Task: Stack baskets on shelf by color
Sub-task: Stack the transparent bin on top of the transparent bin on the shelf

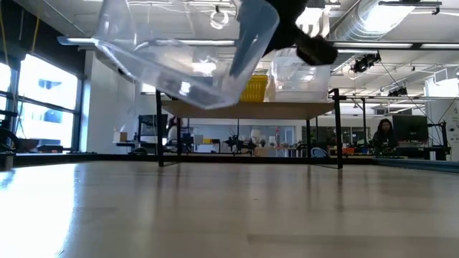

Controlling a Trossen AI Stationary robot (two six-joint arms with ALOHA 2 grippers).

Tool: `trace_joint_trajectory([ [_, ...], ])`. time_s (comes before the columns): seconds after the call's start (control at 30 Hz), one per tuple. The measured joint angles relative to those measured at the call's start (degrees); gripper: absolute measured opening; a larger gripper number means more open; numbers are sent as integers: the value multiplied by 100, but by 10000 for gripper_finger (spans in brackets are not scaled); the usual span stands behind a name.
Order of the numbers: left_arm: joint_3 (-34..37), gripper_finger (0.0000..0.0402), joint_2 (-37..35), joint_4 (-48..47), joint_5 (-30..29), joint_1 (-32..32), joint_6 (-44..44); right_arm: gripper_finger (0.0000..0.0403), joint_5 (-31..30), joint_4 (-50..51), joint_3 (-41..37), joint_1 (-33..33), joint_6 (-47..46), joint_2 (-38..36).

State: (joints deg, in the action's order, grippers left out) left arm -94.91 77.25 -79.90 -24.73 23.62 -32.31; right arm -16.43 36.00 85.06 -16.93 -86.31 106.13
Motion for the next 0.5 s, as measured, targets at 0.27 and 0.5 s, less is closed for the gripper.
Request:
trace_joint_trajectory([
  [0.27, 0, 19, 0, 20, -526, 0, 256, 0, -545, 278, 0, 22, 689, -970],
  [0.5, 0, 19, 0, 39, -929, -277, 258, 0, -932, 368, 0, 365, 1758, -1861],
])
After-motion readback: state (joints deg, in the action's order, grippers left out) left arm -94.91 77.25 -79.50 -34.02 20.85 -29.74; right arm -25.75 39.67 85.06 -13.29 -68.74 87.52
